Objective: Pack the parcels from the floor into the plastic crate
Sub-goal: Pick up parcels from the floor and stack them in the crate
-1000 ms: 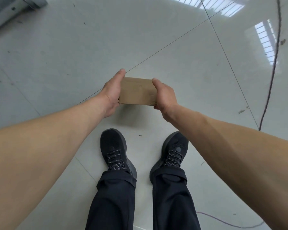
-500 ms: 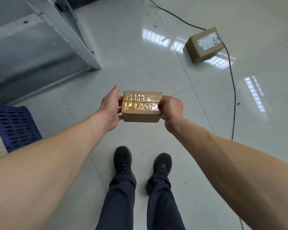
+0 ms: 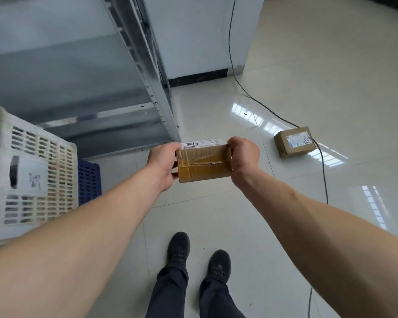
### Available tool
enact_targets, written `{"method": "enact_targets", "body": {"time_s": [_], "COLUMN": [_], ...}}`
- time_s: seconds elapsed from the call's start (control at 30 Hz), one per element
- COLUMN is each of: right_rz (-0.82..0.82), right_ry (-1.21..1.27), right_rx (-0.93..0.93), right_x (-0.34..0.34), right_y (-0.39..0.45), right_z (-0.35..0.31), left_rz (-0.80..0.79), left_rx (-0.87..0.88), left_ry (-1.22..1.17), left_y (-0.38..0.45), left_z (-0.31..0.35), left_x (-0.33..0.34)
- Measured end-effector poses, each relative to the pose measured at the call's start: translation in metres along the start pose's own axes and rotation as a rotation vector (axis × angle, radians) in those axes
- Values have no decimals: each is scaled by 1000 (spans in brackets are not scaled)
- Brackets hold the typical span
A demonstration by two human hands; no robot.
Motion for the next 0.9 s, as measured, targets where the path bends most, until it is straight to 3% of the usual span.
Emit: {"method": "enact_targets", "body": {"time_s": [0.23, 0.5, 0.9], "right_rz": [-164, -413, -577], "right_ry": [-9, -140, -432], "right_rx": [-68, -117, -208], "right_x": [56, 135, 268], "right_y": [-61, -155, -292], "right_z": [-51, -59, 16], "left_rz": [120, 176, 162], "left_rx": [129, 281, 239], "left_ry": [-177, -338, -398], "left_y": [-65, -127, -172], "left_z": [48, 68, 25], "left_x": [-61, -162, -354]}}
Point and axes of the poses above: each hand's wrist, its own y-axis towards the middle knuckle, its own x-axis out of the palm, z = x × y, the point moved 5 cm from there along y, towards the middle knuckle
